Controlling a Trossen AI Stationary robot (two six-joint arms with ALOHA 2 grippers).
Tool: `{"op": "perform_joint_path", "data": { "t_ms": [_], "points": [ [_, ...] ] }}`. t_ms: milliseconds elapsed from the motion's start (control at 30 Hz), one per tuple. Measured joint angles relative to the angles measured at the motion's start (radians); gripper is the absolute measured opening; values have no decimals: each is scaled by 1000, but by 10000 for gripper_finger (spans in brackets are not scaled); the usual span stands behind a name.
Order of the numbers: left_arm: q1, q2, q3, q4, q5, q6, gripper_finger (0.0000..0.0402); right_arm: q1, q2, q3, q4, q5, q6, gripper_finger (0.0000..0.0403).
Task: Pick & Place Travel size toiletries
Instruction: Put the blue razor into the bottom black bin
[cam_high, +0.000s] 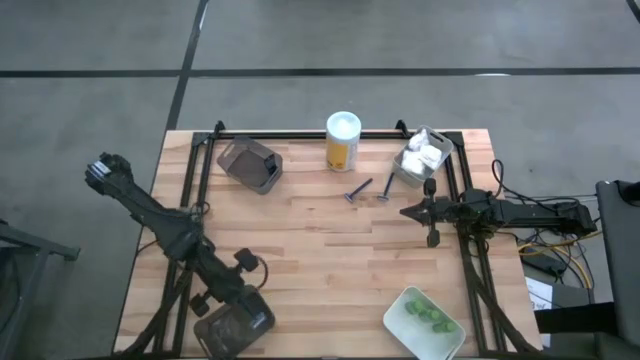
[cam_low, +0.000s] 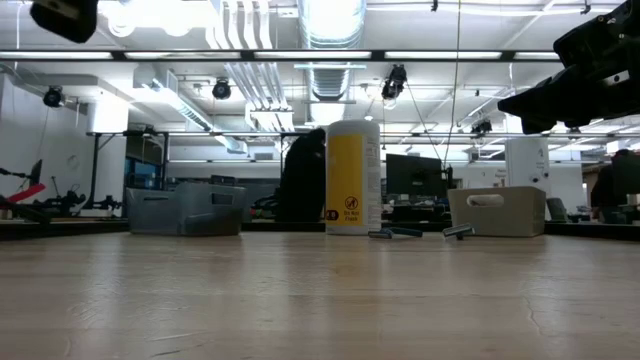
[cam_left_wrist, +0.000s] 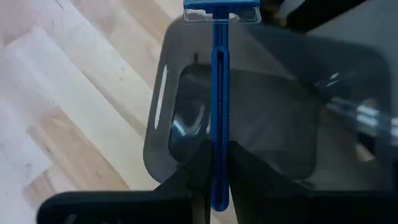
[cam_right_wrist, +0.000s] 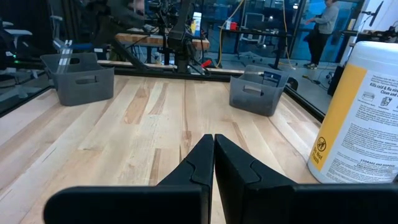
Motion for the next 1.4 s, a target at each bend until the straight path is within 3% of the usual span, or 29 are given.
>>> {"op": "perform_joint_path", "data": {
  "t_ms": [300,633,933,1400],
  "points": [
    [-48,109,0,-123,-177,36,37,0,0,0,0,0,0,8],
    [-73,205,6,-152,-178,61,37,0,0,0,0,0,0,8],
    [-89,256,108,-148,-175,76,37,0,0,0,0,0,0,8],
    [-94,358,147,-153,-175,85,43,0,0,0,0,0,0,8]
  ]
}}
